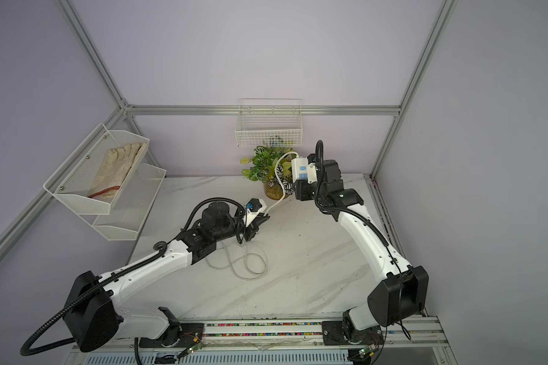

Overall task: Wrap the cord around the power strip
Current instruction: Wrap the power cord around the power strip.

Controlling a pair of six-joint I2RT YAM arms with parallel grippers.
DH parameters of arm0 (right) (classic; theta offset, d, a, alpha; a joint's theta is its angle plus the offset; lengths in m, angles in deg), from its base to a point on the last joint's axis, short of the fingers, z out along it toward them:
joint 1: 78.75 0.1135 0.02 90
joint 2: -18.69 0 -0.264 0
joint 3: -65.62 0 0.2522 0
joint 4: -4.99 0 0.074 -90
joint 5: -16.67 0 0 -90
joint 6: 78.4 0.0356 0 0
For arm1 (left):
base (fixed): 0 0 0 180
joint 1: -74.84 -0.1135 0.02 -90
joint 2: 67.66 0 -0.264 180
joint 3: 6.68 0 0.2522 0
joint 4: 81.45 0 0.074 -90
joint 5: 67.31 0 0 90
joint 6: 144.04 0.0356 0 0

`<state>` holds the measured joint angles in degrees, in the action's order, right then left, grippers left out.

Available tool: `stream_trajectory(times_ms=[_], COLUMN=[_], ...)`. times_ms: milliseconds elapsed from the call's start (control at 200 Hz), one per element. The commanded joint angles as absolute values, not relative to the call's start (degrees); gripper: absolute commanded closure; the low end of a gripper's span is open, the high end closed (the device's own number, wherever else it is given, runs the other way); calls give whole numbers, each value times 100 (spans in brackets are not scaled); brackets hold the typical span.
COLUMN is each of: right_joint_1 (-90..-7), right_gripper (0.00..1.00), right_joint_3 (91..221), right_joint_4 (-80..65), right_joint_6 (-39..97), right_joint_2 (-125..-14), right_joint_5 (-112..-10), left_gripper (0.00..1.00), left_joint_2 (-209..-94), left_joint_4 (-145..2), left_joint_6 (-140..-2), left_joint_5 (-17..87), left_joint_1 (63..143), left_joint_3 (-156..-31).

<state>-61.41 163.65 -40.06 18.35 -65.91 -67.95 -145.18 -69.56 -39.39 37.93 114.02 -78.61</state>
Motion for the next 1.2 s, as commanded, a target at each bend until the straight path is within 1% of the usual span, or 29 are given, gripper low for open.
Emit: stream_trajectory(times_ms=[0,50,185,295,400,470,585,740,845,870,945,1000,1190], right_joint_1=[-6163,-6169,-6153,-6155,-6155,-6152,-6154,-6152,-6162,-6163,-6166,-6166,-6176], right_gripper=[78,78,84,85,86,85,86,87,89,92,94,94,95], right_joint_3=[16320,16291,16055,15629,15211,15065,15104,15129,15086,15077,15020,14969,14798], right_joint_4=[-4061,-4129,-4124,-3728,-3089,-2747,-2615,-2548,-2543,-2550,-2572,-2582,-2547], right_joint_6=[1166,1041,749,603,475,628,660,675,583,541,462,410,94], right_joint_2=[-6491,-6498,-6470,-6198,-5792,-5646,-5656,-5700,-5682,-5673,-5635,-5577,-5340], right_joint_5=[-7158,-7212,-7010,-6749,-6185,-5737,-4972,-4370,-3924,-3841,-3761,-3779,-3300], left_gripper=[100,100,100,100,100,100,100,100,100,100,100,100,100], left_joint_2=[-14258,-14275,-14364,-14394,-14446,-14494,-14562,-14588,-14604,-14600,-14589,-14581,-14644], left_joint_4=[-6336,-6232,-5994,-5984,-5974,-5970,-5982,-5988,-5989,-5993,-5998,-6000,-5838], left_joint_6=[-3317,-3199,-2967,-2948,-2976,-3005,-3026,-2981,-2965,-2977,-3065,-3099,-3036], left_joint_5=[3639,3579,3456,3493,3653,3748,3700,3536,3543,3552,3648,3774,4044], left_joint_1=[11439,11440,11440,11440,11446,11447,11440,11420,11298,11255,11063,10906,10532], left_joint_3=[-8396,-8486,-8742,-8835,-8829,-8827,-8839,-8788,-8727,-8723,-8681,-8654,-8687])
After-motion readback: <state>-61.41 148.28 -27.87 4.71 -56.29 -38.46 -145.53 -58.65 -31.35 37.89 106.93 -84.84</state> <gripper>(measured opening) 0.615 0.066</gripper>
